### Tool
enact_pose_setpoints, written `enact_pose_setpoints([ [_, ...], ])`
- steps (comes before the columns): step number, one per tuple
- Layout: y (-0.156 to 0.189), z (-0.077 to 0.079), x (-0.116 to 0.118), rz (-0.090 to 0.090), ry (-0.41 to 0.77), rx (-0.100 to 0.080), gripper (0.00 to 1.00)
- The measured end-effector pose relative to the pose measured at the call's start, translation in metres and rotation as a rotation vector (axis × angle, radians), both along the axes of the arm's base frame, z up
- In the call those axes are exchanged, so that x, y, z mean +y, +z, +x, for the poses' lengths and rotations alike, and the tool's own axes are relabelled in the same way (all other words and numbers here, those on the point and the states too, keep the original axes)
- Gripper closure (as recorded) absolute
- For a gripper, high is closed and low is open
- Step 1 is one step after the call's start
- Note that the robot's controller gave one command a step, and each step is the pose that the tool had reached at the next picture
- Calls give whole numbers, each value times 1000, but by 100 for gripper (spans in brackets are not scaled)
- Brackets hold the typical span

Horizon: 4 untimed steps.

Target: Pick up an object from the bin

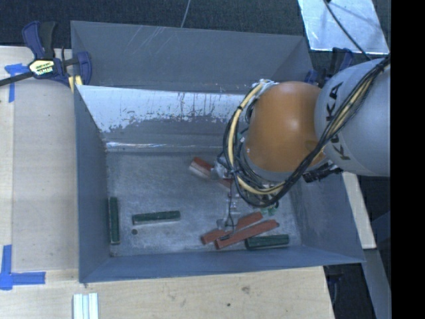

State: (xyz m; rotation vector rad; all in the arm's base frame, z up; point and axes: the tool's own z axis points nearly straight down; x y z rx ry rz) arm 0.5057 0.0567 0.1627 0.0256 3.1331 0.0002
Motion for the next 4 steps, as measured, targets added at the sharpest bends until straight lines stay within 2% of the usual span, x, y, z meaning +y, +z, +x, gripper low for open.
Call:
enact_pose_setpoints([
  [1, -2, -7, -1, 0, 6, 6, 0],
  [2, -78, -1, 69, 1, 148, 10, 0],
  [3, -91, 4, 83, 2, 62, 5, 100],
  [4, -91, 4, 83, 2, 62, 4, 100],
])
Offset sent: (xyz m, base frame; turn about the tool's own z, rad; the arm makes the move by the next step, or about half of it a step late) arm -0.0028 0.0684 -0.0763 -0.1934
